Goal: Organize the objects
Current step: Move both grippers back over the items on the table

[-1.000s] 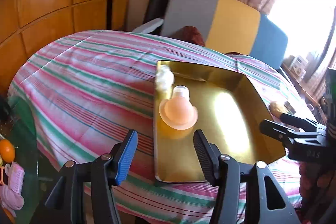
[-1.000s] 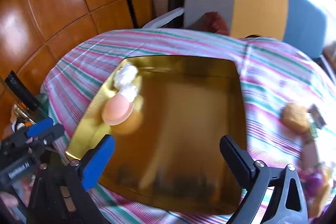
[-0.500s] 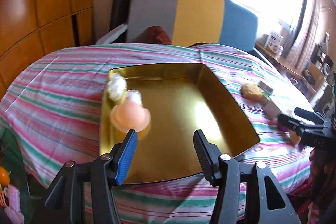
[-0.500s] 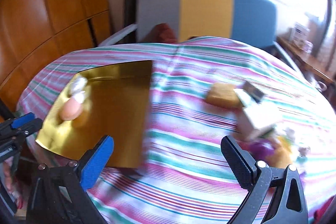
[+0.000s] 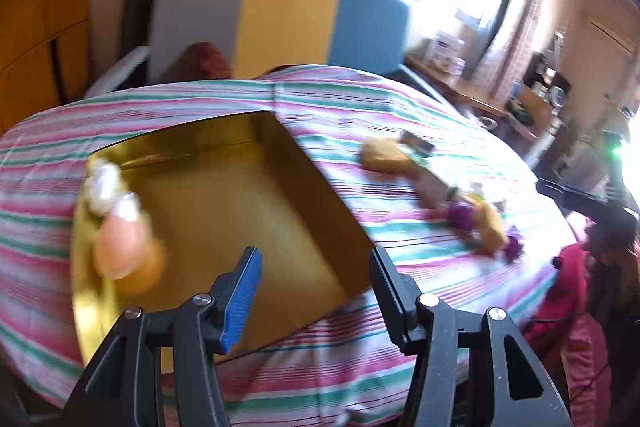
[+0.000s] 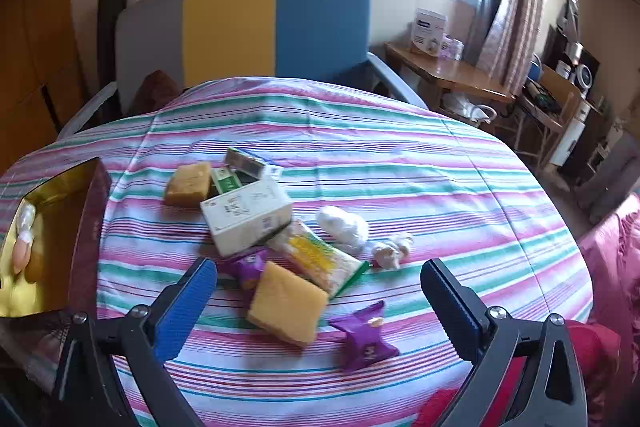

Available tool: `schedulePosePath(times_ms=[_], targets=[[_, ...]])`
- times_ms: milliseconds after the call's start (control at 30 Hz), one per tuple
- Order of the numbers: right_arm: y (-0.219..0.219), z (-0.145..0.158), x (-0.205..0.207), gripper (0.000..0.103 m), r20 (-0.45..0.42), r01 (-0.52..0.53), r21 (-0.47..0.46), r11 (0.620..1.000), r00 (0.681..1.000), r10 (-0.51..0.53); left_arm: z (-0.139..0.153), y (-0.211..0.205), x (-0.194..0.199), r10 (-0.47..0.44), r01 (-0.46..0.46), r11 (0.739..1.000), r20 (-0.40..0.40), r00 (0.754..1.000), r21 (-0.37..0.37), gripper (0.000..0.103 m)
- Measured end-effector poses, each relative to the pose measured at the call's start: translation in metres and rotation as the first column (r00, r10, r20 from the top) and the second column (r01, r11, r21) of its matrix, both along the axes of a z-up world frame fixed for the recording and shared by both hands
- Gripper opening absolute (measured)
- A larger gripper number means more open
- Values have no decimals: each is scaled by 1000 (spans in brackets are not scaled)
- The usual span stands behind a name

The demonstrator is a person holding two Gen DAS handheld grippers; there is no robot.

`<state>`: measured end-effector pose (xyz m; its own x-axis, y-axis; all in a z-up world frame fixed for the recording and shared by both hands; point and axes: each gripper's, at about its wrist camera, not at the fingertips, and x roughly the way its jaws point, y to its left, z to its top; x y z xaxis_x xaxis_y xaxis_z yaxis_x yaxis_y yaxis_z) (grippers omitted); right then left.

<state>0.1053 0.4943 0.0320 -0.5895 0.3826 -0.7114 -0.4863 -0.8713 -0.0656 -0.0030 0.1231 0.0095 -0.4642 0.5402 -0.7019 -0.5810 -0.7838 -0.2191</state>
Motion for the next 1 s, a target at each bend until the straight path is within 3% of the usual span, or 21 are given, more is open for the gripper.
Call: schedulePosePath(times_ms=[33, 200, 400, 467, 533, 633, 833, 1000], targets=[[25, -1, 11, 103, -7, 61, -34, 998, 998, -61, 1, 7, 1, -20, 20, 1000, -2, 1000, -5, 56], [56, -12, 28, 103, -28, 164, -122, 979, 985, -169, 1, 48, 6, -142, 142, 990, 31, 989, -3, 56], [74, -35, 36, 103, -33, 177, -223, 959, 982, -189, -7, 100, 14, -267, 268, 963, 78, 961, -4, 56], [81, -35, 42, 103, -84, 173, -283, 943, 975, -204, -14, 119, 15, -294, 297, 955, 98, 951, -19, 56], [92, -42, 47, 103, -113, 154, -392, 907, 970, -213, -23, 136, 14, -324, 327, 945, 159, 933, 7, 56], [100, -46, 54, 103, -151, 149, -465, 873, 958, -244, -31, 161, 16, -358, 357, 933, 217, 908, 46, 56], [98, -47, 55, 103, -172, 123, -480, 869, 958, -231, -42, 217, 28, -435, 438, 897, 270, 859, 52, 55], [103, -49, 57, 103, -194, 102, -516, 851, 953, -232, -50, 261, 44, -467, 485, 875, 251, 848, -8, 55]])
